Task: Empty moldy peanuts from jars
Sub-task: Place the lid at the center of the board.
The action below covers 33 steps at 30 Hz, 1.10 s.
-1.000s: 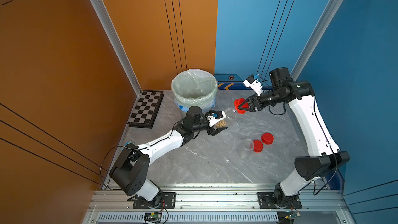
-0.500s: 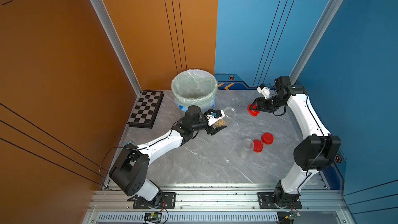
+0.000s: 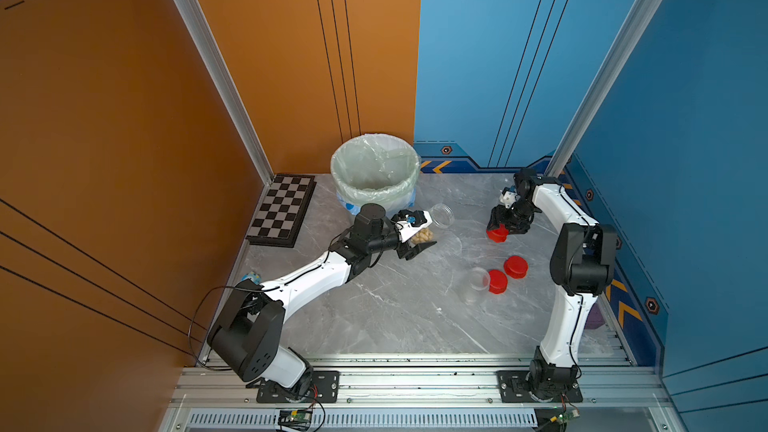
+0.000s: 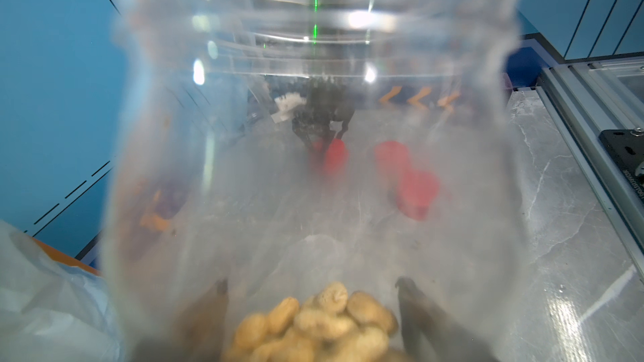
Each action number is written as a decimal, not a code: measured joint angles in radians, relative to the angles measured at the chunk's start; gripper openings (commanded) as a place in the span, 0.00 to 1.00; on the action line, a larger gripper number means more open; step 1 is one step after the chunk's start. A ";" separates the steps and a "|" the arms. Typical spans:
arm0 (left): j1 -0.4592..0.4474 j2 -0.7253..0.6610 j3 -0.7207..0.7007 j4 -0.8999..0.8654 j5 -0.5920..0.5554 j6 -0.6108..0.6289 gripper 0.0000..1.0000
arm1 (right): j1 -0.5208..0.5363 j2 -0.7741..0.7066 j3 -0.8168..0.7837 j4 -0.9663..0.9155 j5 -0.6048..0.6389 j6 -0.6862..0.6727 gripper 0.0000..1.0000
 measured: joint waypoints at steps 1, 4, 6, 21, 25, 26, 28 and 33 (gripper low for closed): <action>0.001 0.000 -0.001 0.000 -0.001 0.000 0.37 | 0.000 0.017 0.000 0.003 0.011 0.005 0.50; 0.001 -0.005 -0.003 -0.001 -0.005 0.000 0.37 | 0.000 0.052 0.000 0.006 0.039 0.017 0.51; 0.002 -0.008 -0.005 -0.001 -0.008 0.000 0.37 | 0.000 0.061 0.000 0.012 0.051 0.019 0.53; 0.013 -0.019 -0.019 -0.003 -0.015 0.000 0.37 | 0.002 0.068 -0.002 0.028 0.087 0.042 0.59; 0.023 -0.032 -0.018 -0.004 -0.017 0.000 0.38 | 0.002 0.082 -0.003 0.028 0.089 0.045 0.61; 0.027 -0.035 -0.019 -0.005 -0.017 0.000 0.37 | 0.002 0.083 -0.003 0.028 0.089 0.045 0.62; 0.035 -0.045 -0.018 -0.009 -0.019 0.000 0.37 | 0.002 0.083 -0.003 0.028 0.089 0.045 0.65; 0.043 -0.064 -0.017 -0.031 -0.022 0.004 0.37 | 0.002 0.083 -0.012 0.029 0.091 0.044 0.76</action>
